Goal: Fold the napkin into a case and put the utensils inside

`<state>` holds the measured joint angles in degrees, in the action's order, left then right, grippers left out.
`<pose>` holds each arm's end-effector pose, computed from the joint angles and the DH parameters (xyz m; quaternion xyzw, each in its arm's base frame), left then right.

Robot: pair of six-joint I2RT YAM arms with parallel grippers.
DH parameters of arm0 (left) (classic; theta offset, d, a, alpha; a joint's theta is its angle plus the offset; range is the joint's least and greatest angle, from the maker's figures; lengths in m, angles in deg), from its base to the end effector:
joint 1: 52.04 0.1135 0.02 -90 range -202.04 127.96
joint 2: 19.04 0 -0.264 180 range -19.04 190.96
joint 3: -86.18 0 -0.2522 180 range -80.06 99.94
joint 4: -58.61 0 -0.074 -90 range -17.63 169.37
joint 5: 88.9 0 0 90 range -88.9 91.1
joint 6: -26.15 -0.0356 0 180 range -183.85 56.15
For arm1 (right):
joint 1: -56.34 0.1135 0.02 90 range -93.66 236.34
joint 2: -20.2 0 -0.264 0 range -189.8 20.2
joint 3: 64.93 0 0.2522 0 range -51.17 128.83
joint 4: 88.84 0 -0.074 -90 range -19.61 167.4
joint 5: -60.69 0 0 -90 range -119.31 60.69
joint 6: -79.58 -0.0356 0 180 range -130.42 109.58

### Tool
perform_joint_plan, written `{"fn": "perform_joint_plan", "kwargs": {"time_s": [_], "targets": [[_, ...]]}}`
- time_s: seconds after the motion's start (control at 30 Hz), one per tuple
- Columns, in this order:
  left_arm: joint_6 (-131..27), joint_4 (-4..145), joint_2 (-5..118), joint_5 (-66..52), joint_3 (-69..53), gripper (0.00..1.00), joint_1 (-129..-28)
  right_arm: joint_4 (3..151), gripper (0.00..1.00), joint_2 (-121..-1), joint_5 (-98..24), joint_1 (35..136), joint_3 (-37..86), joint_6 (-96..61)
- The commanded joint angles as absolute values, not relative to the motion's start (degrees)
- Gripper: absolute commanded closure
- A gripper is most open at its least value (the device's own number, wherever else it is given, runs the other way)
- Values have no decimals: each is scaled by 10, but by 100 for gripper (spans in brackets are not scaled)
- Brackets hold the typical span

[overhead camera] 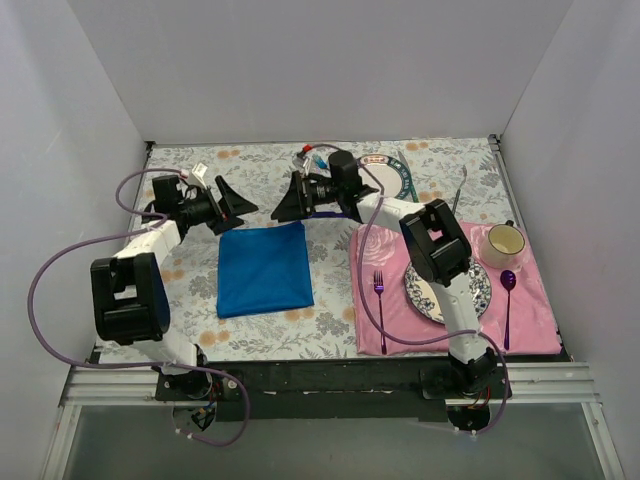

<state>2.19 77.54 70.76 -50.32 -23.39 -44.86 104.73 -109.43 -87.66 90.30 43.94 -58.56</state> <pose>0.3334 0.0139 0.2342 -0.3317 0.7637 -0.5331 0.1503 0.4112 0.3135 0.2158 -0.2391 0.6897 0.6550 0.1954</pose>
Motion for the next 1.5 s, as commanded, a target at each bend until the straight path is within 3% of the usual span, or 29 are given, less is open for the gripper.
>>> {"fn": "perform_joint_plan", "kwargs": {"time_s": [0.0,0.73,1.1,1.47], "targets": [[116,703,724,-608,-254,2,-450,1054,1,-1096,-867,925,417,-660],[104,673,900,-589,-264,2,-432,1062,1,-1228,-863,904,416,-672],[80,692,890,-600,-275,2,-414,1031,1,-1119,-862,910,415,-667],[48,796,711,-688,-321,2,-414,1034,1,-971,-936,974,214,-600]]}}
